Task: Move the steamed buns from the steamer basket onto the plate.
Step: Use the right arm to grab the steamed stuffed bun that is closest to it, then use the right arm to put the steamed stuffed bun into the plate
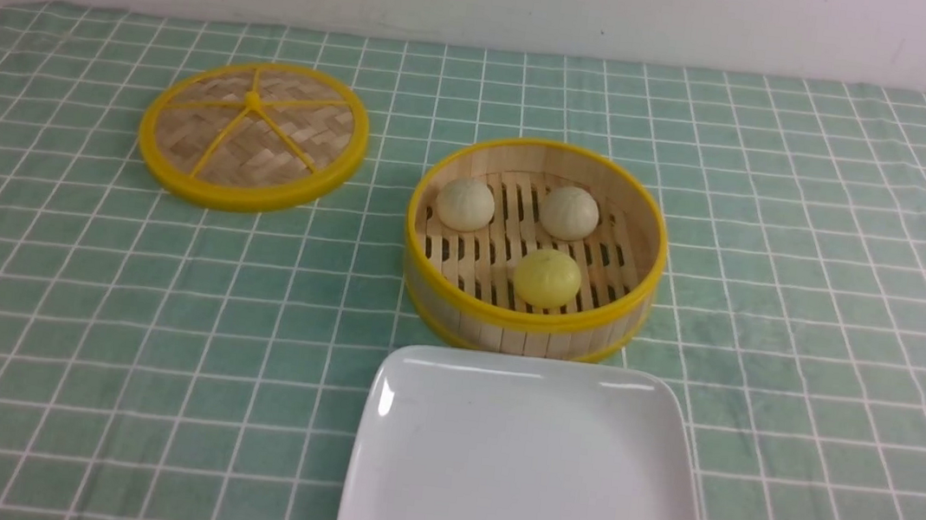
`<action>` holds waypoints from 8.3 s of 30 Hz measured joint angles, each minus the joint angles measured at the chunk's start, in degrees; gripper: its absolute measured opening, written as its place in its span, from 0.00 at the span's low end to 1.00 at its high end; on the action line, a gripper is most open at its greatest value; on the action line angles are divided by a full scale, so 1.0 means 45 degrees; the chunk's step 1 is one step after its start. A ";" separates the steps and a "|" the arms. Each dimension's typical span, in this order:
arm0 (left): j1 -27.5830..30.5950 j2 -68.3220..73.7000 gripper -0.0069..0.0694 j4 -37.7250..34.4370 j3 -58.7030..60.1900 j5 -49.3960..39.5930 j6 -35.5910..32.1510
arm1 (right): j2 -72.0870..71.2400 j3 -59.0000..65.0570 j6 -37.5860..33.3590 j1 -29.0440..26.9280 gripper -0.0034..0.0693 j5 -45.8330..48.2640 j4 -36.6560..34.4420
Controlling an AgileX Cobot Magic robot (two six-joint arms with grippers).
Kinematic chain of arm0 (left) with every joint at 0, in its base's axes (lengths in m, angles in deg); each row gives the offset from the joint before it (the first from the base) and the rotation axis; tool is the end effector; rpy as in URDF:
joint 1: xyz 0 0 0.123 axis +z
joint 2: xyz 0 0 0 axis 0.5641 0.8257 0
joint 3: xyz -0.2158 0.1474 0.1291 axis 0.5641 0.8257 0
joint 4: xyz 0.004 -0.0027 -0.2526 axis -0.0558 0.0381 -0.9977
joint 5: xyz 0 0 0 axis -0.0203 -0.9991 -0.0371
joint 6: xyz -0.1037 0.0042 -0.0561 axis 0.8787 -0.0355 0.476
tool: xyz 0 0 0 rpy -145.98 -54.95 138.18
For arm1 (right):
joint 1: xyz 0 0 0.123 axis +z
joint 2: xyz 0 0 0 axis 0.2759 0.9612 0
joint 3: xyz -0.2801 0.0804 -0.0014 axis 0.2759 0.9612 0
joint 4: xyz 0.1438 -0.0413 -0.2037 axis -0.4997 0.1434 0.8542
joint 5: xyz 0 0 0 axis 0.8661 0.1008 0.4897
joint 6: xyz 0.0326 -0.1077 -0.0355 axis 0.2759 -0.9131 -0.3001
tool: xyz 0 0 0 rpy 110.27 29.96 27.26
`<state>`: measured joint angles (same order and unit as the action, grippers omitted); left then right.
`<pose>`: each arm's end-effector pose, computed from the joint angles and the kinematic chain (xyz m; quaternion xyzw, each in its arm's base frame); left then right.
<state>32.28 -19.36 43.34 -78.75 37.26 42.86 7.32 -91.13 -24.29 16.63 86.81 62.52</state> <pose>0.0731 0.0048 0.1650 -0.0713 0.7980 -0.0355 0.5974 0.0469 0.0082 0.2790 0.0381 0.7251 0.0881 0.6819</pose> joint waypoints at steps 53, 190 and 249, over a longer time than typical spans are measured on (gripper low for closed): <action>0.0000 0.0000 0.61 -0.2887 -0.0196 0.2990 0.1992 | 0.0659 -0.0010 -0.2589 0.0000 0.38 0.2401 -0.3417; -0.4041 1.5422 0.41 -0.6920 -0.9486 0.5513 -0.8918 | 2.7484 -1.8014 -0.9918 0.5252 0.28 0.4192 -0.3346; -0.4055 1.5422 0.41 -0.6920 -0.9486 0.5991 -0.7708 | 2.1831 -0.9721 -0.7668 0.7017 0.08 0.2600 -0.2263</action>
<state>14.04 50.04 12.20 -121.44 64.21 8.18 105.56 -134.88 -58.80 48.21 98.52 52.33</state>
